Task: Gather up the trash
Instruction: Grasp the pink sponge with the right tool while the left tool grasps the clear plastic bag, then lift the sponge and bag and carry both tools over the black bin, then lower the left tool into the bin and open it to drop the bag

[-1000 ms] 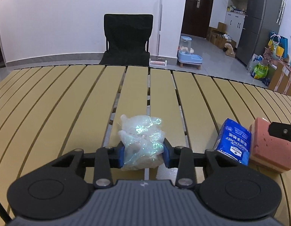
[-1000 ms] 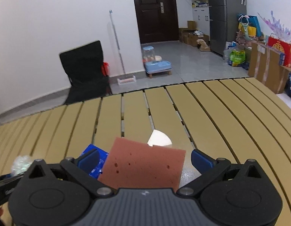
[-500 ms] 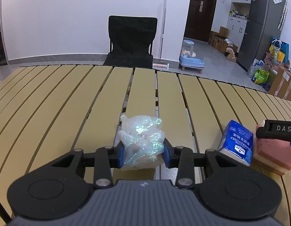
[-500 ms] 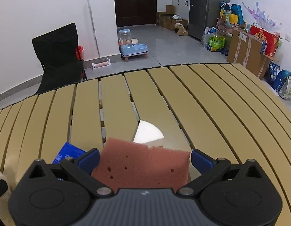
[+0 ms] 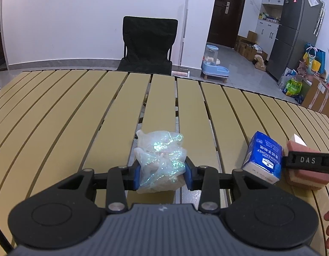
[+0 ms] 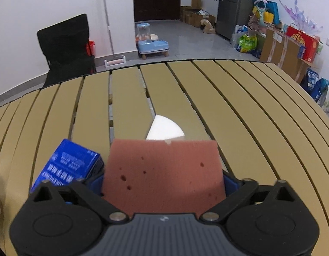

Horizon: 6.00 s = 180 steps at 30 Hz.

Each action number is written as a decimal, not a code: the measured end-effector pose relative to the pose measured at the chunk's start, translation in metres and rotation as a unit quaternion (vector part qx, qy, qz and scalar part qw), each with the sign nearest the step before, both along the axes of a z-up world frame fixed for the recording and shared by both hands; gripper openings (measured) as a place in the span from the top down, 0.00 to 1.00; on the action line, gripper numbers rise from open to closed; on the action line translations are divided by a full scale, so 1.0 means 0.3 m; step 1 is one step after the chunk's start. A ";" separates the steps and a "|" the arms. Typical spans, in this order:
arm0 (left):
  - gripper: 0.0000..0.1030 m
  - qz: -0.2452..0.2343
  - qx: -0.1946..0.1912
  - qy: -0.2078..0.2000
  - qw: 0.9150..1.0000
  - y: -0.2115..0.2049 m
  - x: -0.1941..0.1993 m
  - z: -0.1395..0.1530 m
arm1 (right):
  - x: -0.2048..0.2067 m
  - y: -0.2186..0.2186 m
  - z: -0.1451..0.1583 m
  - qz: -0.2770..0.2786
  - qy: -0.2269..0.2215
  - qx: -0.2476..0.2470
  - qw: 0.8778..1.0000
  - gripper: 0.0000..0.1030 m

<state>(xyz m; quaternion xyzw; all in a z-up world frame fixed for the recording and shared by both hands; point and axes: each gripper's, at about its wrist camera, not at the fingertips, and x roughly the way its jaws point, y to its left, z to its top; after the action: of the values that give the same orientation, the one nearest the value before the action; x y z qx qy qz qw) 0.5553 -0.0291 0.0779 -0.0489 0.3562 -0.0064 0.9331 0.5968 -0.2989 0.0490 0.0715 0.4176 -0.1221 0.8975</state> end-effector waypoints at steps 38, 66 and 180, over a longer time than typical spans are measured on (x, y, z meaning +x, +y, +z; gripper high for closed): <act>0.63 0.014 0.035 -0.037 0.999 -0.067 -0.627 0.265 | -0.680 0.011 0.314 0.096 -0.066 0.003 0.993 0.05; 0.63 0.005 0.046 -0.074 0.996 -0.079 -1.257 0.316 | -1.337 0.117 0.344 0.155 -0.109 0.013 0.982 0.05; 0.63 -0.013 0.038 0.191 0.981 -0.290 -0.995 -0.638 | -1.260 -0.196 -0.672 0.021 0.058 0.064 0.996 0.05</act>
<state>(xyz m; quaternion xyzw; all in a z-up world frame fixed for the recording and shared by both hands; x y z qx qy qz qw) 0.2568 -0.1160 -0.1133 -0.0096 0.5284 0.0046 0.8489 0.2187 -0.3578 -0.1526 0.1128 0.4775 -0.0800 0.8677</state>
